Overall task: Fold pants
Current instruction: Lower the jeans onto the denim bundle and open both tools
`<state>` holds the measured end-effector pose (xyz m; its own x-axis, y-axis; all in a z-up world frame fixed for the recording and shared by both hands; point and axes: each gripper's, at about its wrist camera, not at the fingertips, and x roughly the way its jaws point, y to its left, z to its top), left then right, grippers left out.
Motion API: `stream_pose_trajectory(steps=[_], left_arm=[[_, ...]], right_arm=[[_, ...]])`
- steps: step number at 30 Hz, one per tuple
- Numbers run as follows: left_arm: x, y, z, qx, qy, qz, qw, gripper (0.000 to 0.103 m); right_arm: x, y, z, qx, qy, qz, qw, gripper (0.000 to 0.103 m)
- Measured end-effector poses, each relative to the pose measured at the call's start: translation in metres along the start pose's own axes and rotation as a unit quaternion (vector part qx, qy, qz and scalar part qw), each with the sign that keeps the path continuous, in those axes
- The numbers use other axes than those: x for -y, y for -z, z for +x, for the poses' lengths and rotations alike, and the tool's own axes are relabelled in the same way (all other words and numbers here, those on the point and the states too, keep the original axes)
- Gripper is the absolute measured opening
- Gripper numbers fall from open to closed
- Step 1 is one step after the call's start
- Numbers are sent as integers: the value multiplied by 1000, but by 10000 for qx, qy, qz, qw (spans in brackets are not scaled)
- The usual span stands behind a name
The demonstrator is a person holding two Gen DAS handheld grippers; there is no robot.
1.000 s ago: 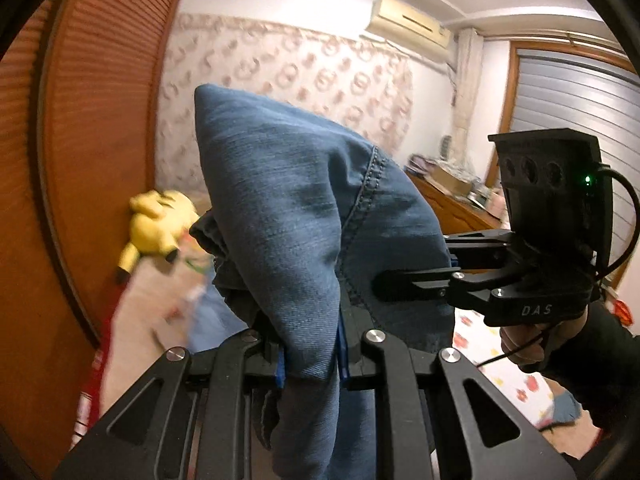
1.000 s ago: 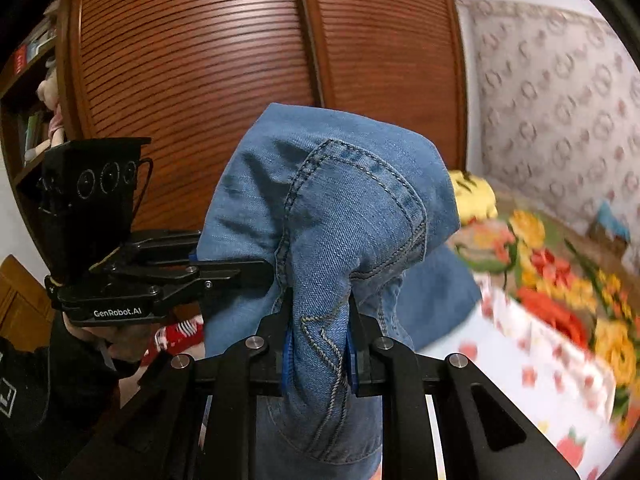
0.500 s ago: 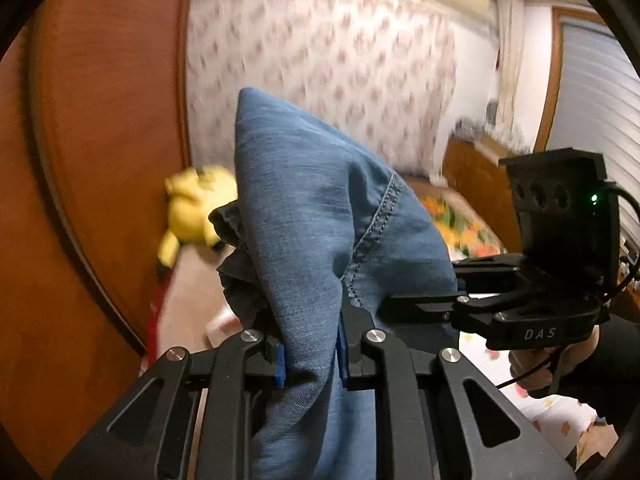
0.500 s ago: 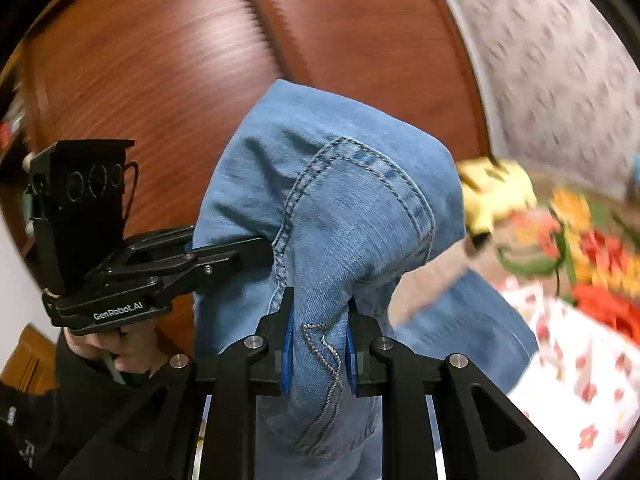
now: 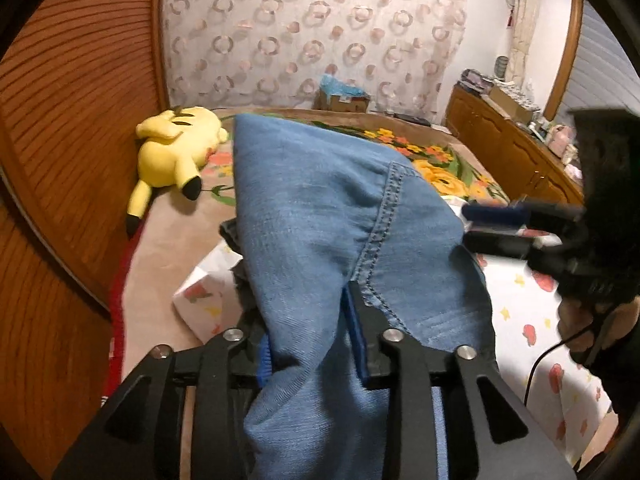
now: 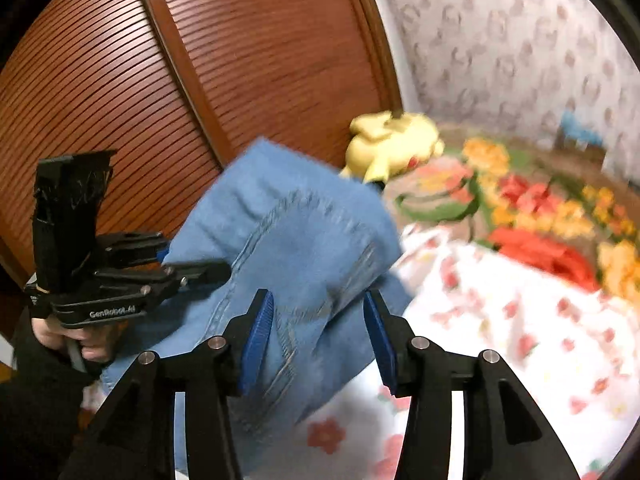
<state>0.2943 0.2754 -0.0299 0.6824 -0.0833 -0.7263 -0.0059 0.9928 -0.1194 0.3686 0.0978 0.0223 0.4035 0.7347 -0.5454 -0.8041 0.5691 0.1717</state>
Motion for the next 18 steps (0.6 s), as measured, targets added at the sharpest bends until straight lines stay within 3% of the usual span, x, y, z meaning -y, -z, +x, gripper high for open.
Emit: stream_pose_trajectory(steps=[3, 6, 10, 14, 18], left_arm=[[2, 4, -19, 186, -193, -13, 9996, 50], [1, 12, -39, 382, -272, -88, 9989, 51], [4, 32, -58, 569, -312, -193, 9977, 51], [6, 54, -47, 373, -350, -288, 9983, 51], [4, 71, -31, 125, -461, -359, 9982, 51]], right_arm=[[-16, -4, -10, 269, -69, -295, 9992, 49], [-31, 0, 6, 118, -196, -635, 9977, 45], [-30, 8, 29, -114, 142, -897, 9958, 45], [-18, 8, 48, -386, 404, -730, 9958, 45], [-18, -3, 54, -416, 393, -552, 9968, 45]])
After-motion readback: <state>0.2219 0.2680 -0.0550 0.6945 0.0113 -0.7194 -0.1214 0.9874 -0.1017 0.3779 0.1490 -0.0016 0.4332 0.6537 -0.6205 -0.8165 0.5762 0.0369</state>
